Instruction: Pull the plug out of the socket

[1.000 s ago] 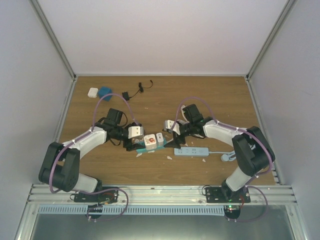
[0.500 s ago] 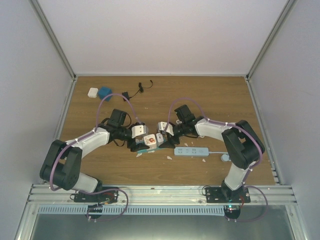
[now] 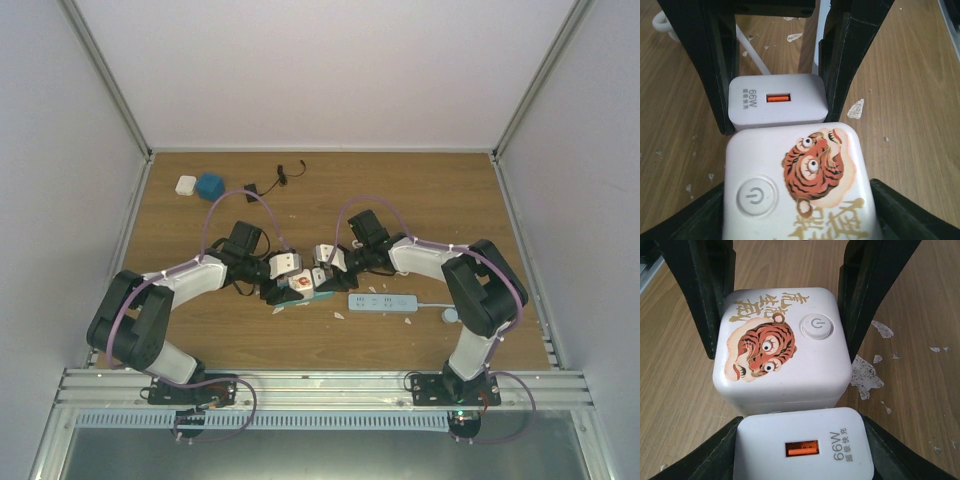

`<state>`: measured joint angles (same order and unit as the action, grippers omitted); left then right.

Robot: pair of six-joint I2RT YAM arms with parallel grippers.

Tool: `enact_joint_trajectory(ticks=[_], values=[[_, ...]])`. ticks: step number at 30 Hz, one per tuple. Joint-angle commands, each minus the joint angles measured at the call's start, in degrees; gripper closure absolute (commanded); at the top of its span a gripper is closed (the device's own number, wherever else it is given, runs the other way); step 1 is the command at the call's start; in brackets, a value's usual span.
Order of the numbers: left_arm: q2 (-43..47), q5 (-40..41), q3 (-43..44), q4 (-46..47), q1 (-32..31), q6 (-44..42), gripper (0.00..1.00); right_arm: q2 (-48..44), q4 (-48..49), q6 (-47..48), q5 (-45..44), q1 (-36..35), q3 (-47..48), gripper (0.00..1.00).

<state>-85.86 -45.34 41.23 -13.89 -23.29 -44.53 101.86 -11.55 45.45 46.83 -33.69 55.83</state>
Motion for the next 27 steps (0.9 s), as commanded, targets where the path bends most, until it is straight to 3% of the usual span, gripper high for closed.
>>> enact_joint_trajectory(ticks=[1, 8, 19, 27], values=[[0.72, -0.73, -0.81, 3.69, -0.64, 1.58, 0.34, 1.38, -0.05, 0.17, 2.1, -0.67, -0.26, 0.56], [3.47, -2.82, -0.98, 5.87, -0.26, 3.15, 0.49, 2.32, -0.82, 0.72, 1.71, -0.67, -0.66, 0.68], [8.46, -7.75, -3.48, 10.79, 1.57, 3.21, 0.56, 3.51, -1.01, 0.18, 1.45, -0.67, -0.54, 0.82], [8.06, -9.33, -0.85, 6.99, 3.73, 2.61, 0.58, 3.84, -0.84, -0.25, 1.43, -0.68, -0.46, 0.83]])
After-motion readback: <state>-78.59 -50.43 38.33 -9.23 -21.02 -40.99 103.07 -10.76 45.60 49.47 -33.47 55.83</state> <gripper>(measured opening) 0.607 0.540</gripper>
